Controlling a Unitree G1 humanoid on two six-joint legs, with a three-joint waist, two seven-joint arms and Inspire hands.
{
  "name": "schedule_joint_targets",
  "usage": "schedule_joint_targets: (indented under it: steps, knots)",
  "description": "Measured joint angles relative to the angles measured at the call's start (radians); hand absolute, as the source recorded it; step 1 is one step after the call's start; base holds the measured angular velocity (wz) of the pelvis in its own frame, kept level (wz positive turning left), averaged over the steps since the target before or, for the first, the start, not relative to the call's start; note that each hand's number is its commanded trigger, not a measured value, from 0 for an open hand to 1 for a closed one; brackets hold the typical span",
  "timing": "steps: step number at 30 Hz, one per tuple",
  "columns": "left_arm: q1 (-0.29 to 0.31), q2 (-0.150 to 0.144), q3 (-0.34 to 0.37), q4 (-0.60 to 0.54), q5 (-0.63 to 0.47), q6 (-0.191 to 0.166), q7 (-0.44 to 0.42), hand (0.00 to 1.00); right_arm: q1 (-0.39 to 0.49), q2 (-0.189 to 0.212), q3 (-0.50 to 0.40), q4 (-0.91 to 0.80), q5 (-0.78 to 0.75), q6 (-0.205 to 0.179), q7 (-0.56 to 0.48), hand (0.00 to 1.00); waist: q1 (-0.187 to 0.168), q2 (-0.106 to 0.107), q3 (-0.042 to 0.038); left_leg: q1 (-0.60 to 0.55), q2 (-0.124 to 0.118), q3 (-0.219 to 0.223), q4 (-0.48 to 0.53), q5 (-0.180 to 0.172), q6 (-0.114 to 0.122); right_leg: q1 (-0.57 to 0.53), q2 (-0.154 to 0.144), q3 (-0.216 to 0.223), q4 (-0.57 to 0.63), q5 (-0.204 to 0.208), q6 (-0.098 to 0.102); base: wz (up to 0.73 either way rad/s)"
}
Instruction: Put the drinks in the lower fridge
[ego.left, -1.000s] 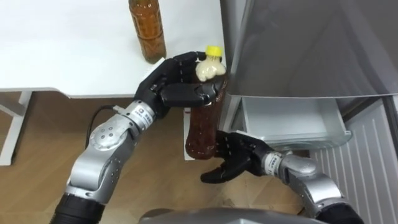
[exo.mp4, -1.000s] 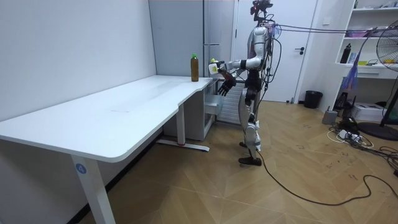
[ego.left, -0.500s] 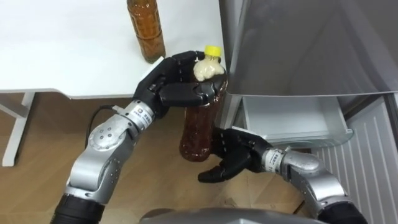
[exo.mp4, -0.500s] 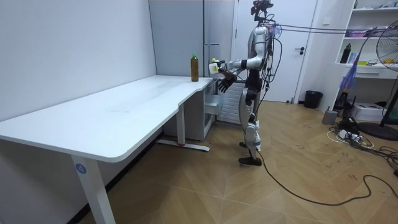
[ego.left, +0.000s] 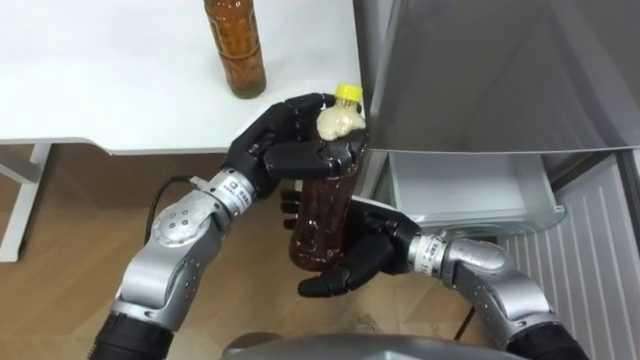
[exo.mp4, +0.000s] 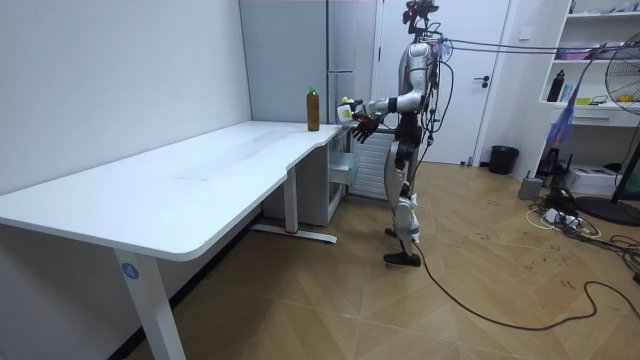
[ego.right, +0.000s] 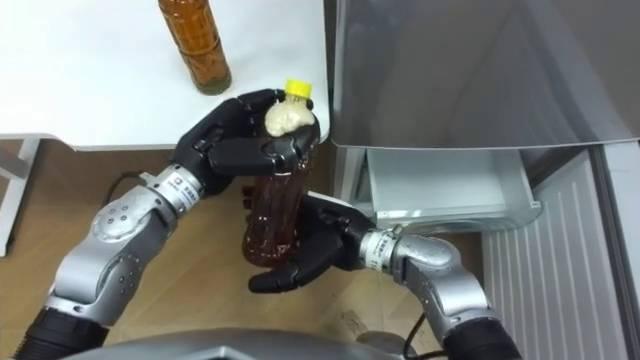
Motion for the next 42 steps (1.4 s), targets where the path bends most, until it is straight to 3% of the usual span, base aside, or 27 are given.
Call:
schedule_joint_targets:
  steps: [9, 14, 15, 16, 17, 24, 28, 40, 41, 42]
  knots:
    - [0.011, 0.003, -0.021, 0.022, -0.001, -0.021, -0.016, 1.0, 0.009, -0.028, 0.024, 0.002, 0.098, 0.0, 0.016, 0.0, 0.001, 0.006, -0.003, 0.003, 0.0, 0.001, 0.001, 0.0, 0.0, 0.004, -0.001, -0.002, 0.0, 0.0, 0.0, 0.0]
    - [0.012, 0.022, -0.049, 0.023, -0.001, -0.021, -0.015, 1.0, 0.024, -0.038, 0.046, 0.003, 0.141, 0.004, 0.0, 0.0, 0.0, 0.008, -0.0044, 0.004, 0.0, 0.001, 0.002, 0.0, 0.0, 0.004, -0.001, -0.001, 0.002, 0.0, 0.0, 0.0]
    - [0.012, 0.032, -0.055, 0.023, -0.001, -0.021, -0.016, 1.0, 0.026, -0.041, 0.059, 0.003, 0.169, 0.014, -0.014, 0.2, -0.001, 0.008, -0.0047, 0.003, 0.0, 0.001, 0.003, 0.0, 0.0, 0.004, -0.001, -0.002, 0.002, 0.0, 0.0, 0.0]
    - [0.012, 0.034, -0.055, 0.023, -0.001, -0.021, -0.017, 1.0, 0.028, -0.043, 0.066, 0.003, 0.182, 0.017, -0.018, 0.56, -0.002, 0.008, -0.0046, 0.003, 0.0, 0.001, 0.003, 0.0, 0.0, 0.004, -0.001, -0.002, 0.002, 0.0, 0.0, 0.0]
    - [0.012, 0.035, -0.055, 0.023, -0.001, -0.021, -0.018, 1.0, 0.034, -0.043, 0.072, 0.003, 0.212, 0.022, -0.026, 0.99, -0.002, 0.008, -0.0046, 0.002, 0.0, 0.001, 0.003, 0.0, 0.0, 0.004, -0.001, -0.002, 0.002, 0.0, 0.0, 0.0]
    - [0.012, 0.032, -0.056, 0.023, -0.001, -0.021, -0.031, 1.0, 0.041, -0.062, 0.096, 0.005, 0.287, 0.023, -0.029, 1.0, -0.001, 0.005, -0.0074, 0.002, 0.0, 0.001, 0.002, 0.0, 0.0, 0.004, 0.0, -0.002, 0.002, 0.0, 0.0, 0.0]
    - [0.012, 0.044, -0.075, 0.023, 0.006, -0.021, -0.035, 1.0, 0.041, -0.071, 0.121, 0.015, 0.3, 0.031, -0.03, 1.0, 0.0, -0.001, -0.0151, 0.002, 0.0, 0.001, 0.007, 0.0, 0.0, 0.006, 0.0, -0.002, 0.002, 0.0, 0.0, 0.0]
    - [0.012, 0.044, -0.076, 0.026, -0.003, -0.021, -0.022, 1.0, 0.042, -0.07, 0.139, 0.02, 0.327, 0.031, -0.056, 1.0, 0.001, -0.008, -0.0106, -0.002, 0.001, 0.001, 0.008, 0.0, 0.0, 0.005, 0.0, -0.002, 0.004, 0.001, -0.002, 0.0]
    - [0.012, 0.044, -0.076, 0.026, -0.003, -0.021, -0.022, 0.89, 0.042, -0.07, 0.139, 0.02, 0.328, 0.031, -0.058, 1.0, 0.001, -0.008, -0.0105, -0.003, 0.001, 0.001, 0.009, 0.0, 0.0, 0.003, 0.0, -0.002, 0.004, 0.001, -0.002, 0.0]
    - [0.012, 0.044, -0.076, 0.026, -0.003, -0.021, -0.022, 0.1, 0.042, -0.07, 0.139, 0.02, 0.328, 0.031, -0.058, 1.0, 0.001, -0.008, -0.0104, -0.003, 0.001, 0.001, 0.009, 0.0, 0.0, 0.003, 0.0, -0.002, 0.004, 0.001, -0.002, 0.0]
